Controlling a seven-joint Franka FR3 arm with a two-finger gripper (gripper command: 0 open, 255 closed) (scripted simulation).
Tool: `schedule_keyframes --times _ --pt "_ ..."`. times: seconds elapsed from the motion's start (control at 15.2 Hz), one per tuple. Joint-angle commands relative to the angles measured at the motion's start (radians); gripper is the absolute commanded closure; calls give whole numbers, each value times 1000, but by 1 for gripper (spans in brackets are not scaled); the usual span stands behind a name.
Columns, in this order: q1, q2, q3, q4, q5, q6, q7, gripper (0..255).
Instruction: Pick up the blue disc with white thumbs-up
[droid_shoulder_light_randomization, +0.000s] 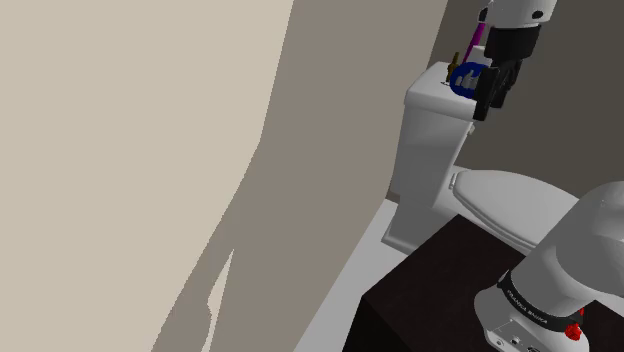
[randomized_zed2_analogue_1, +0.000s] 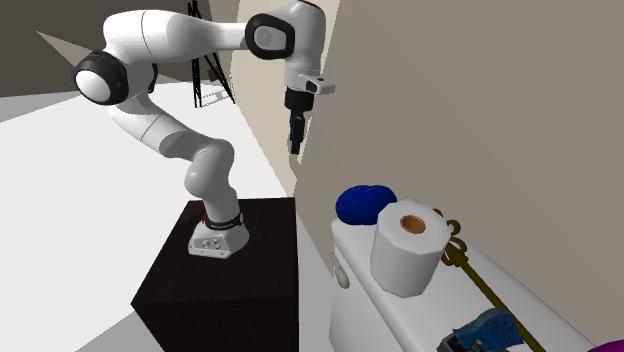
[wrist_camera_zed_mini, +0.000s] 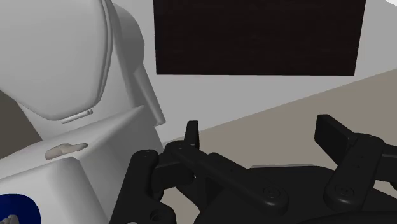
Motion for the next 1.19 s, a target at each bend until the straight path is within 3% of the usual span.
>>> schedule_keyframes --times 0.0,0.59,1.12 --pt "0 0 0 0 0 0 0 0" --pt "-30 305 -164 289 -54 5 -173 0" --pt "-55 622 -301 634 -15 -44 -352 0"
